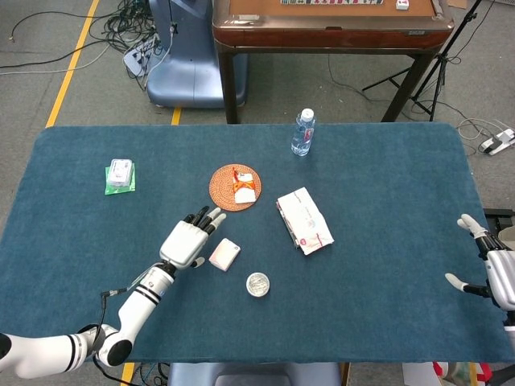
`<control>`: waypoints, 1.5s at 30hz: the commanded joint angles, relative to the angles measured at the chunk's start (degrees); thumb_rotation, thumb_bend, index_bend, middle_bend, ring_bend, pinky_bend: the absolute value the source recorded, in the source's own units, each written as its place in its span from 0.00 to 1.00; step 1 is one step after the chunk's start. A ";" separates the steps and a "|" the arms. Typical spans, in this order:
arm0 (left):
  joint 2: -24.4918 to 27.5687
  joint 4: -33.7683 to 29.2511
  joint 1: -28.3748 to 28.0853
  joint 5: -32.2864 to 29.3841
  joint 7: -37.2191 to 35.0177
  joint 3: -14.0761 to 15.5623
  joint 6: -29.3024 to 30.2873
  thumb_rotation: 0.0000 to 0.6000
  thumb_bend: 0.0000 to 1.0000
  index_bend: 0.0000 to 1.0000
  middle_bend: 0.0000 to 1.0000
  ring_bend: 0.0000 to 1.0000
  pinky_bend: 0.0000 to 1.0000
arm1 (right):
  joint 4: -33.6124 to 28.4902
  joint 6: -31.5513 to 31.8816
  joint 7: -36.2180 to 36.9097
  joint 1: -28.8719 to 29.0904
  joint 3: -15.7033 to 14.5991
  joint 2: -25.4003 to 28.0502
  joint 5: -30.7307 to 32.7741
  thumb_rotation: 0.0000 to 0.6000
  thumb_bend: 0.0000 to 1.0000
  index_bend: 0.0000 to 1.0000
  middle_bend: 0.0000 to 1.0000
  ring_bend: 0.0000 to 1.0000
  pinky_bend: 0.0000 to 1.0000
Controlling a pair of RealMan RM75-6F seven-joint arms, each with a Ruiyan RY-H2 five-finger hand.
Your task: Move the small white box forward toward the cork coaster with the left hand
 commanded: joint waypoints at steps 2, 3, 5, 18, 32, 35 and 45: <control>0.05 -0.49 0.46 0.41 0.36 0.47 0.34 1.00 0.00 0.00 0.00 0.00 0.24 | 0.00 0.06 0.10 -0.02 0.00 0.03 -0.03 1.00 0.00 0.04 0.20 0.22 0.46; 0.00 -0.56 0.56 0.53 0.47 0.57 0.43 1.00 0.00 0.00 0.00 0.00 0.24 | 0.02 0.08 0.13 -0.03 -0.01 0.03 -0.05 1.00 0.00 0.04 0.20 0.22 0.46; -0.21 -0.71 0.74 0.63 0.57 0.68 0.50 1.00 0.00 0.00 0.00 0.00 0.24 | 0.01 0.13 0.22 -0.05 -0.02 0.06 -0.11 1.00 0.00 0.04 0.20 0.22 0.46; -2.70 1.18 0.17 0.00 1.28 0.17 -1.33 1.00 0.00 0.00 0.00 0.00 0.24 | 0.19 0.76 1.07 -0.39 0.06 0.27 -0.09 1.00 0.00 0.04 0.20 0.22 0.46; -5.65 4.06 -3.08 -1.05 2.92 -2.51 -4.04 1.00 0.00 0.00 0.00 0.00 0.24 | 0.53 1.16 2.19 -0.68 0.25 0.48 0.15 1.00 0.00 0.04 0.20 0.22 0.46; -5.90 3.80 -3.99 -1.27 3.45 -3.35 -4.36 1.00 0.00 0.00 0.00 0.00 0.24 | 0.65 1.14 2.39 -0.70 0.30 0.51 0.21 1.00 0.00 0.04 0.20 0.22 0.46; -7.27 4.14 -6.54 -3.29 5.58 -4.66 -5.97 1.00 0.00 0.00 0.00 0.00 0.24 | 0.91 1.49 3.07 -0.92 0.35 0.65 0.14 1.00 0.00 0.04 0.21 0.22 0.46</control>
